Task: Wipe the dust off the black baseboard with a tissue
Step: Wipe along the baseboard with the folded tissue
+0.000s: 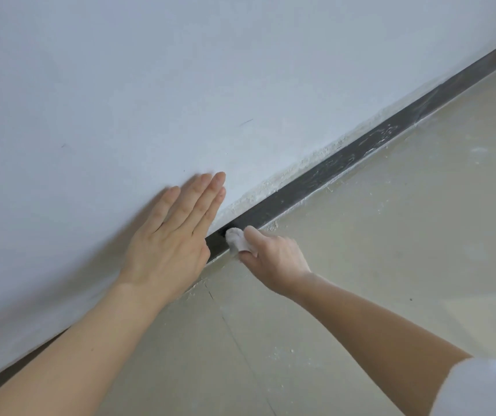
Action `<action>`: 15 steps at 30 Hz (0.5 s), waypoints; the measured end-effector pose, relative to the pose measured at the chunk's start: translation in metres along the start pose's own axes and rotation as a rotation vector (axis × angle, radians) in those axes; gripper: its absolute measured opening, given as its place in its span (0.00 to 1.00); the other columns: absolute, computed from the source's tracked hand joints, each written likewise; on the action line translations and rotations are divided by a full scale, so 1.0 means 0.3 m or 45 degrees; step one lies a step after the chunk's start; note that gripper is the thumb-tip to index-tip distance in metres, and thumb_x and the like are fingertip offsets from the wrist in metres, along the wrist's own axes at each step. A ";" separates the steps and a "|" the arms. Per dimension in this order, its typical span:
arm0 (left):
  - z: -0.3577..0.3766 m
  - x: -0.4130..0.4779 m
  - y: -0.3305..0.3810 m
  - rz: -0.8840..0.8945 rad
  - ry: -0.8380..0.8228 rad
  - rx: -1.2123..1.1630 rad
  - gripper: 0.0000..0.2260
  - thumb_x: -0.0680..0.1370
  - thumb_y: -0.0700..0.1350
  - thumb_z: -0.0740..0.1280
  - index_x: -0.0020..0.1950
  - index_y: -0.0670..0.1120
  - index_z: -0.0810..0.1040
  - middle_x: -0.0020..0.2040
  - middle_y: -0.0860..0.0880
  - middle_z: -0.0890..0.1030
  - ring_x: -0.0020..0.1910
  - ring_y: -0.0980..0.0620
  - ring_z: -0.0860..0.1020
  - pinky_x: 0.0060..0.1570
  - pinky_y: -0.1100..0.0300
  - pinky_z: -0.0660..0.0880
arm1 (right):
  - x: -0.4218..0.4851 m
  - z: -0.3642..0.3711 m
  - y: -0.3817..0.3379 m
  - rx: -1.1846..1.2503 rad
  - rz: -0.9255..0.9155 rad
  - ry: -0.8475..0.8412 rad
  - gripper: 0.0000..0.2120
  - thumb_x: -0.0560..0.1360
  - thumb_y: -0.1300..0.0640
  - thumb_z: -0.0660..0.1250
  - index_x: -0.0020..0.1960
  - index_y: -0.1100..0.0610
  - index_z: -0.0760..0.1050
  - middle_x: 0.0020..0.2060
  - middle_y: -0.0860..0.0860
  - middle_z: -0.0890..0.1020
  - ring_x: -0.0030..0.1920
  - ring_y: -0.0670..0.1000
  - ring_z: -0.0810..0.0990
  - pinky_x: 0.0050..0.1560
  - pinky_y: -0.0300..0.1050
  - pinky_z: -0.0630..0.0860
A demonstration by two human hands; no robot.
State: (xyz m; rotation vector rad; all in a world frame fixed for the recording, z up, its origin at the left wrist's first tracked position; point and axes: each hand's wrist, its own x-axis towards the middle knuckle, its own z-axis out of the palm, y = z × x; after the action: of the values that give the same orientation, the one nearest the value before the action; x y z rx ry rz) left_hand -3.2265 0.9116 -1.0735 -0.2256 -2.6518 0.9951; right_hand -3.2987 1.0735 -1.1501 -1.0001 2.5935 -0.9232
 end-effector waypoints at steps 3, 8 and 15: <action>-0.003 0.071 0.019 0.014 0.011 0.017 0.31 0.76 0.45 0.52 0.79 0.40 0.50 0.79 0.44 0.46 0.78 0.48 0.48 0.75 0.51 0.44 | 0.055 -0.024 0.042 -0.080 -0.121 0.025 0.13 0.78 0.55 0.59 0.41 0.48 0.56 0.34 0.54 0.75 0.32 0.59 0.67 0.31 0.46 0.63; 0.011 0.110 0.030 0.036 -0.045 0.040 0.32 0.75 0.43 0.53 0.79 0.39 0.50 0.79 0.43 0.46 0.78 0.47 0.47 0.76 0.51 0.41 | 0.109 -0.156 0.207 -0.290 -0.146 0.068 0.15 0.78 0.48 0.49 0.45 0.56 0.68 0.34 0.54 0.78 0.32 0.61 0.77 0.31 0.46 0.67; 0.029 0.113 0.024 0.026 -0.057 0.005 0.30 0.76 0.42 0.51 0.79 0.39 0.50 0.79 0.44 0.48 0.78 0.49 0.47 0.76 0.53 0.40 | 0.140 -0.280 0.433 -0.002 0.622 0.450 0.09 0.77 0.53 0.58 0.41 0.57 0.65 0.27 0.49 0.68 0.31 0.57 0.71 0.30 0.46 0.60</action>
State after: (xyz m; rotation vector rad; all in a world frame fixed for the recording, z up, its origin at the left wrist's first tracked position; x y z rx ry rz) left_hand -3.2610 0.9202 -1.0770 -0.2322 -2.6928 1.0227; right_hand -3.4327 1.1603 -1.1646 -0.1792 2.9139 -1.0278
